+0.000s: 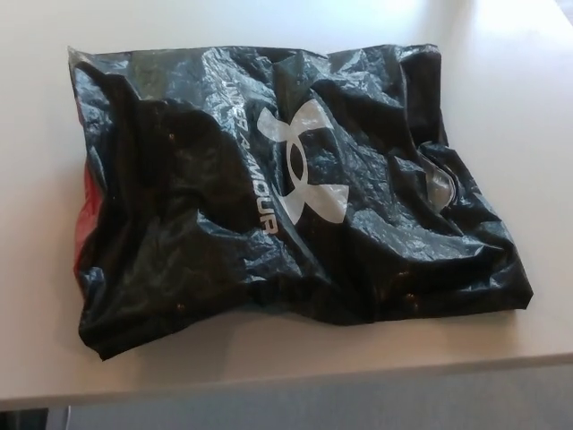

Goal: A plastic bag is kept in the middle of the desk and the robot uses both its hands to grab the bag from the left and right and brings its hands close together to compress the bag

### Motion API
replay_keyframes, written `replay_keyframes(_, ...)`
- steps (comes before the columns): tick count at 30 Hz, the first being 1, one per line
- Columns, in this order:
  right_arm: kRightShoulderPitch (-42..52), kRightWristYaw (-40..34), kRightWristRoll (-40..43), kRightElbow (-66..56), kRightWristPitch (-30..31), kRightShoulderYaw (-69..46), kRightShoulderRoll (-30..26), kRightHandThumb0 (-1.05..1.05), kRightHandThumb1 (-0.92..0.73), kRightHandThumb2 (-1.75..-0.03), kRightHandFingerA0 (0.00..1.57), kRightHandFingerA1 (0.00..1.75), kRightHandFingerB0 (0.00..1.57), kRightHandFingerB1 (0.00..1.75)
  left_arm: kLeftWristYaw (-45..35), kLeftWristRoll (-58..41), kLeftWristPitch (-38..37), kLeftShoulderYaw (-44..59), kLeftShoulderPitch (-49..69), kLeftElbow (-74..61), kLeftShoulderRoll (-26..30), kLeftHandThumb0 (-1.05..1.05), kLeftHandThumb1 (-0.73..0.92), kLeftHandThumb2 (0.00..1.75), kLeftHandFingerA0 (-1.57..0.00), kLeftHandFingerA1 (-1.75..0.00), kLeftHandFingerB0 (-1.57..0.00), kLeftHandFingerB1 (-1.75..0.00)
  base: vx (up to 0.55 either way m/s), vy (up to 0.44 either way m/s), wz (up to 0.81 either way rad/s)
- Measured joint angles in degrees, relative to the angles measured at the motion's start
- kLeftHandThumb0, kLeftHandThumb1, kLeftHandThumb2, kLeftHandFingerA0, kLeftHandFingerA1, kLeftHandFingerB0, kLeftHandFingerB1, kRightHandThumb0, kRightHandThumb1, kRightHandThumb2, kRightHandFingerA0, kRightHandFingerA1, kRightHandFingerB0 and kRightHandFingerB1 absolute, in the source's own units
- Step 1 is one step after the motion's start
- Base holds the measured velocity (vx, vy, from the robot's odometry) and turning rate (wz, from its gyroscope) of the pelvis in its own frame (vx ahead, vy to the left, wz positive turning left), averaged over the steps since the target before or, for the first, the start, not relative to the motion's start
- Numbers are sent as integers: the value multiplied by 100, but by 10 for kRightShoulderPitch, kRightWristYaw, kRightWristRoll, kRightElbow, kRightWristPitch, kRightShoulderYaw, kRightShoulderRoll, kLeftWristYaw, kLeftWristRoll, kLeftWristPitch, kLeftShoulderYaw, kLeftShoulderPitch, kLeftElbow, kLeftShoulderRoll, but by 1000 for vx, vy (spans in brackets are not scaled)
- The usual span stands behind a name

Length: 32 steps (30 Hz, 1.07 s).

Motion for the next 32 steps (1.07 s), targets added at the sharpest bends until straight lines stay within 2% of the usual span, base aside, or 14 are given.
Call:
replay_keyframes(5,116,14,10,17,-37,-1,12,-57,-89,-82,1,14,1,9,-22,-14,-20,16,103,5,-25,-34,56,113,-1,-47,0,-47,0,0,0)
replay_keyframes(6,146,18,11,31,-47,-1,16,-71,-77,-109,0,25,0,22,-29,-18,-27,18,129,15,-32,-78,77,103,-17,-44,-10,-39,0,0,0)
replay_keyframes(8,190,23,12,65,-66,2,21,-75,-79,-98,0,18,0,13,-41,-24,-41,19,170,38,-46,-69,92,71,-25,-36,-16,-28,0,0,0)
replay_keyframes(10,234,30,13,112,-87,6,27,-68,-92,-82,0,13,0,7,-55,-30,-61,20,212,74,-63,-67,92,73,-25,-36,-15,-29,0,0,0)
replay_keyframes(11,245,32,13,122,-90,9,29,-82,-85,-115,0,20,0,14,-58,-31,-66,20,222,85,-68,-70,92,72,-24,-35,-14,-27,0,0,0)
replay_keyframes(12,263,38,16,143,-95,15,34,-82,-85,-116,0,21,0,15,-66,-33,-77,20,242,107,-76,-33,60,115,-1,-47,0,-47,0,0,0)
replay_keyframes(14,287,53,29,173,-100,22,43,-84,-83,-100,0,11,0,1,-83,-42,-92,19,273,134,-88,-32,61,116,-1,-47,0,-47,0,0,0)
replay_keyframes(15,297,60,34,183,-102,25,46,-77,-84,-116,0,23,0,18,-91,-47,-98,19,285,145,-93,-65,92,76,-23,-37,-14,-29,0,0,0)
replay_keyframes(16,310,68,40,194,-104,27,48,-78,-85,-116,0,21,0,16,-100,-52,-103,19,299,158,-97,-32,62,116,-2,-48,0,-47,0,0,0)
replay_keyframes(23,389,128,87,218,-125,36,51,-72,-92,-73,0,19,0,12,-177,-97,-144,18,388,218,-120,-33,58,113,-1,-47,0,-47,0,0,0)
replay_keyframes(25,401,138,97,217,-132,36,51,-78,-80,-109,0,22,0,17,-189,-100,-156,16,400,219,-122,-34,57,113,-1,-47,0,-47,0,0,0)
replay_keyframes(26,407,146,103,218,-140,36,51,-76,-82,-112,0,24,0,17,-195,-101,-166,13,409,219,-127,-70,89,67,-24,-35,-15,-27,0,0,0)
replay_keyframes(28,410,151,103,226,-156,36,50,-69,-92,-78,0,22,0,14,-202,-100,-181,10,414,218,-131,-71,86,66,-24,-35,-16,-27,0,0,0)
replay_keyframes(32,410,150,88,236,-196,33,38,-73,-80,-115,0,30,0,25,-213,-97,-216,3,419,217,-137,-36,51,109,-3,-48,-1,-47,0,0,0)
